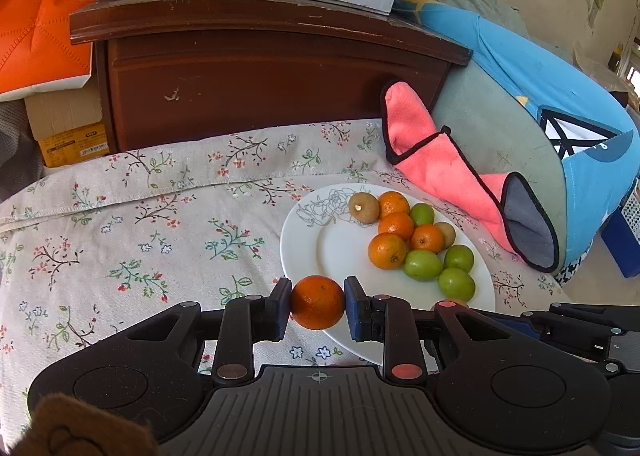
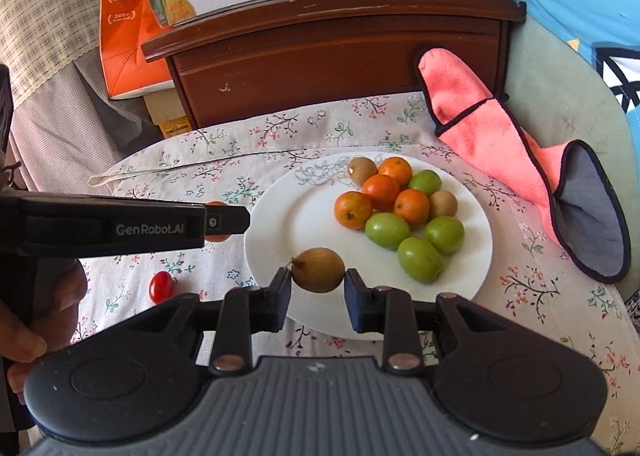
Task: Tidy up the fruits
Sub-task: 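Carry both fruits onto the white plate and open both tools, then move both open tools back toward the red cherry tomatoes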
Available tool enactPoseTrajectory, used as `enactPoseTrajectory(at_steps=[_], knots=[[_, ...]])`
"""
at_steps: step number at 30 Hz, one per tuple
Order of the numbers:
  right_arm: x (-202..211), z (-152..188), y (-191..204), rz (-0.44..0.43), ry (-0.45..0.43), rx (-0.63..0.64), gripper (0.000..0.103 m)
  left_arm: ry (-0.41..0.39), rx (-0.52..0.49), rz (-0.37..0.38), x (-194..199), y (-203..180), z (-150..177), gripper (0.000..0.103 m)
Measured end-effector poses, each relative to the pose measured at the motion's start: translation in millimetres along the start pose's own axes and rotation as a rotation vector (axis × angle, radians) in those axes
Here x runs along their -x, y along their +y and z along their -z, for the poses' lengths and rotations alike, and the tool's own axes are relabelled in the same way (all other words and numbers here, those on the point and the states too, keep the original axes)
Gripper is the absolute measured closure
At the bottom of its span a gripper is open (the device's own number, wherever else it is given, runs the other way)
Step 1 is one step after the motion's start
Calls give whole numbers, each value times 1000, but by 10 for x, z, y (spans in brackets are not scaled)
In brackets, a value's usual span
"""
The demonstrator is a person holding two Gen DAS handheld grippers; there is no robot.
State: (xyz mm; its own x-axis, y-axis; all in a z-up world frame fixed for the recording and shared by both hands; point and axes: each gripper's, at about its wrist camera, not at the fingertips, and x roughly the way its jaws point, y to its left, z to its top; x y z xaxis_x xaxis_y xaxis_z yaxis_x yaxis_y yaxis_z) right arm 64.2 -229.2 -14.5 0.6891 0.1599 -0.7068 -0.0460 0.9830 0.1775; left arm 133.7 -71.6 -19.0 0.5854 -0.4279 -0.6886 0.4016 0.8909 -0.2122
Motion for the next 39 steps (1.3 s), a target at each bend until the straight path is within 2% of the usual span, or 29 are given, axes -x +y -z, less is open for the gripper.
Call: enactPoseTrajectory(at_steps=[11, 16, 18, 23, 29, 39], knots=[[-47, 20, -141, 16, 43, -87, 74, 23, -5, 19, -122, -136, 25, 77], [-35, 13, -163, 29, 44, -112, 72, 6, -5, 13, -72, -156, 8, 75], [-22, 4, -171, 28, 36, -124, 72, -2, 5, 9, -41, -145, -12, 71], [-3, -21, -181, 42, 22, -135, 72, -36, 39, -9, 70, -82, -74, 53], [7, -39, -163, 34, 17, -131, 72, -57, 56, -28, 209, 0, -136, 50], [15, -25, 13, -39, 11, -69, 71, -59, 61, -85, 422, 220, -108, 40]])
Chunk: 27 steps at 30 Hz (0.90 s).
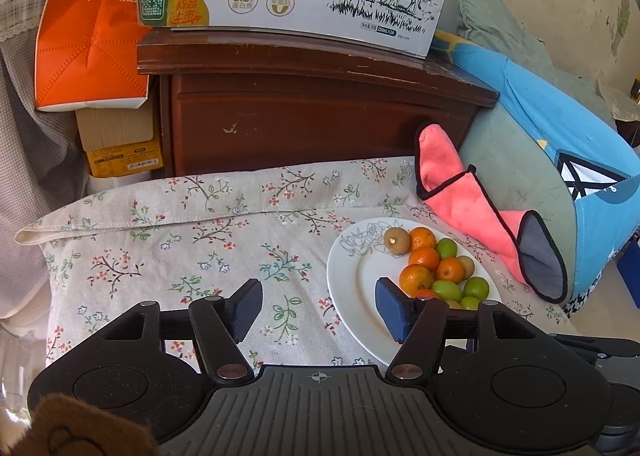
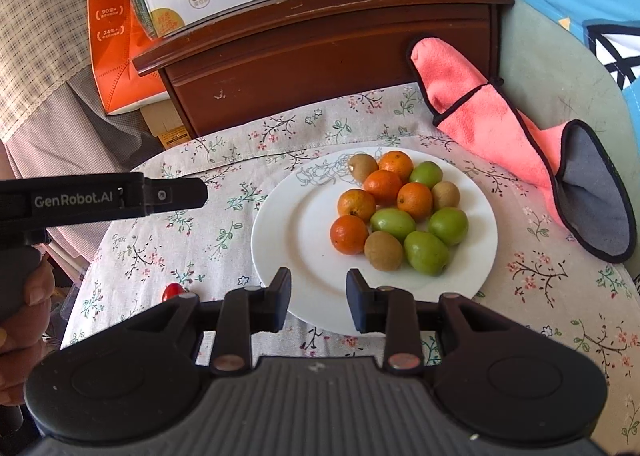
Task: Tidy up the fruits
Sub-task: 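Move both open tools back toward the red cherry tomatoes, then grasp a red cherry tomato with the right tool while the left grasps another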
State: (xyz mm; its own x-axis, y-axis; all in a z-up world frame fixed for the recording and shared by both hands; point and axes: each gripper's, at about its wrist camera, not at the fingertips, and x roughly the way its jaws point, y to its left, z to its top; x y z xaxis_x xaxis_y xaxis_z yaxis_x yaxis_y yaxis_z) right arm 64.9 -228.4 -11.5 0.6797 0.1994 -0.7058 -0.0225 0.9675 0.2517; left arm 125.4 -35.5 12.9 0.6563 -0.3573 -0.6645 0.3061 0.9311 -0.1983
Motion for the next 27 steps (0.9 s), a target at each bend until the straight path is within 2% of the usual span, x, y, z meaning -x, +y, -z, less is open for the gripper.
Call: enactPoseTrajectory(at_steps=[6, 14, 17, 21, 27], knots=[[-23, 29, 110, -44, 3, 30, 70, 20, 0, -29, 59, 100, 53, 30], [-51, 141, 261, -84, 39, 71, 64, 33, -19, -69, 170, 205, 177, 24], [-39, 182, 342, -101, 42, 101, 60, 40, -23, -83, 192, 254, 226, 23], [-84, 221, 413, -120, 68, 121, 60, 66, -9, -96, 185, 328, 336, 23], [-195, 251, 437, -86, 87, 124, 60, 99, -20, -106, 160, 374, 495, 23]])
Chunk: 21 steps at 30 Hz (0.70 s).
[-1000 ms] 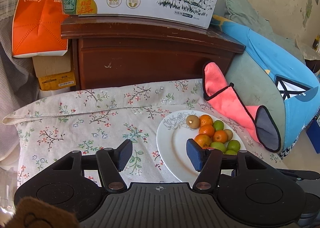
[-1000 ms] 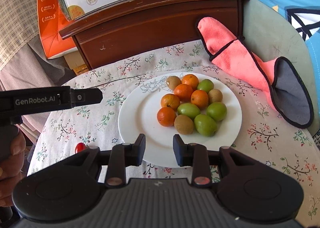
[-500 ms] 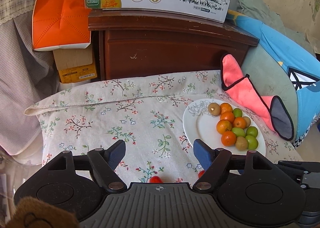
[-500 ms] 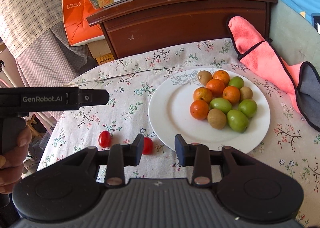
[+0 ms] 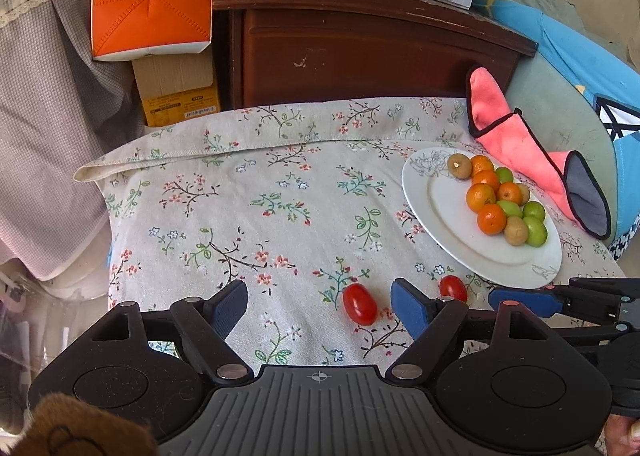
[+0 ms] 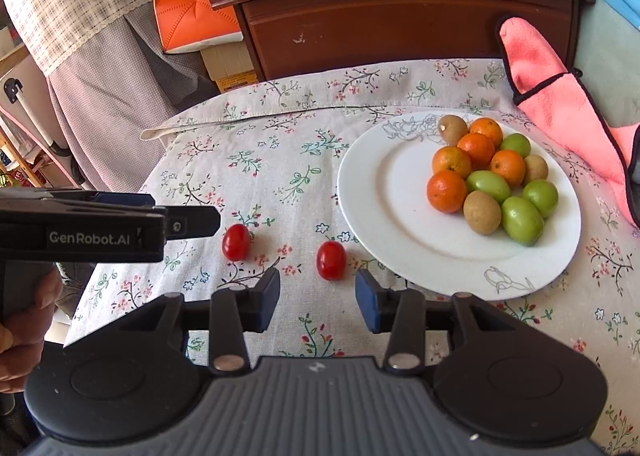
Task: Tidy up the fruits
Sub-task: 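Grasp a red cherry tomato with the right tool while the left grasps another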
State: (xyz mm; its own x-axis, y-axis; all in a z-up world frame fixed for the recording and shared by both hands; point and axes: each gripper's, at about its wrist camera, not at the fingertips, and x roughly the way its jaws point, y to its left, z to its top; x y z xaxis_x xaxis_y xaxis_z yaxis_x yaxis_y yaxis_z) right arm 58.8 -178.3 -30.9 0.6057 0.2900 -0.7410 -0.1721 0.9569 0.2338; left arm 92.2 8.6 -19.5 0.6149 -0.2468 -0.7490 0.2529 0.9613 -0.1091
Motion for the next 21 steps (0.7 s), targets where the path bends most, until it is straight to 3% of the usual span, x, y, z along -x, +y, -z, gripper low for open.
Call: enactPoseTrajectory(at_steps=[16, 21], knots=[[-169, -32, 33, 35, -17, 43, 61, 10, -62, -15, -30, 15, 62, 23], [-196, -29, 62, 39, -30, 74, 73, 14, -77, -8, -43, -2, 73, 23]])
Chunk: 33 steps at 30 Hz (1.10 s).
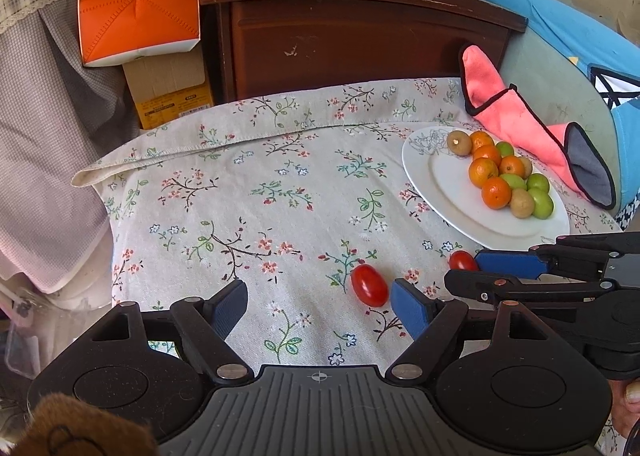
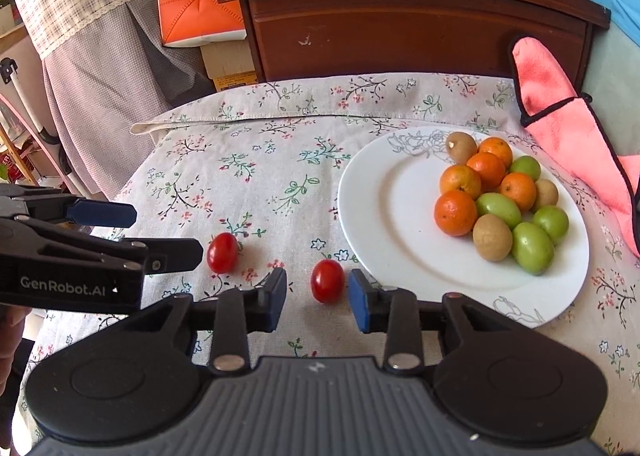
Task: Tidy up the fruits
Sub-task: 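Grasp a red cherry tomato with the right tool while the left grasps another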
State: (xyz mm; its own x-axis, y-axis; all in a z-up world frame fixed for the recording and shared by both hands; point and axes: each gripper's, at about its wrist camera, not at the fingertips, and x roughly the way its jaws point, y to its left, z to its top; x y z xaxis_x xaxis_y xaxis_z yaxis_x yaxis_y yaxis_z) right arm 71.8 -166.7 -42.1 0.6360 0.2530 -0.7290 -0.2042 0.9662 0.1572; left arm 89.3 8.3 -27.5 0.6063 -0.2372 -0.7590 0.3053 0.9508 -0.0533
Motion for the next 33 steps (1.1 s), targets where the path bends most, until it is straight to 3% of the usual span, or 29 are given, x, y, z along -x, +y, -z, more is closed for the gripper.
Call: enactPoseTrajectory(at_steps=[3, 8, 14, 25, 27, 29, 33], knots=[[-8, 5, 7, -1, 1, 10, 83, -2, -11, 9, -22, -34, 9, 24], [49, -20, 9, -4, -19, 17, 92, 2, -32, 32, -90, -121, 54, 28], [77, -41, 3, -22, -19, 11, 92, 19, -25, 62, -208, -167, 91, 49], [25, -13, -36, -23, 19, -28, 88, -16, -92, 20, -269, -226, 109, 52], [17, -11, -42, -22, 22, -34, 87, -27, -106, 23, -267, -239, 111, 60], [9, -16, -41, -23, 24, -36, 87, -32, -124, 39, -258, -259, 112, 76], [-14, -15, -33, -27, 32, -35, 86, -40, -122, 40, -258, -266, 122, 83]])
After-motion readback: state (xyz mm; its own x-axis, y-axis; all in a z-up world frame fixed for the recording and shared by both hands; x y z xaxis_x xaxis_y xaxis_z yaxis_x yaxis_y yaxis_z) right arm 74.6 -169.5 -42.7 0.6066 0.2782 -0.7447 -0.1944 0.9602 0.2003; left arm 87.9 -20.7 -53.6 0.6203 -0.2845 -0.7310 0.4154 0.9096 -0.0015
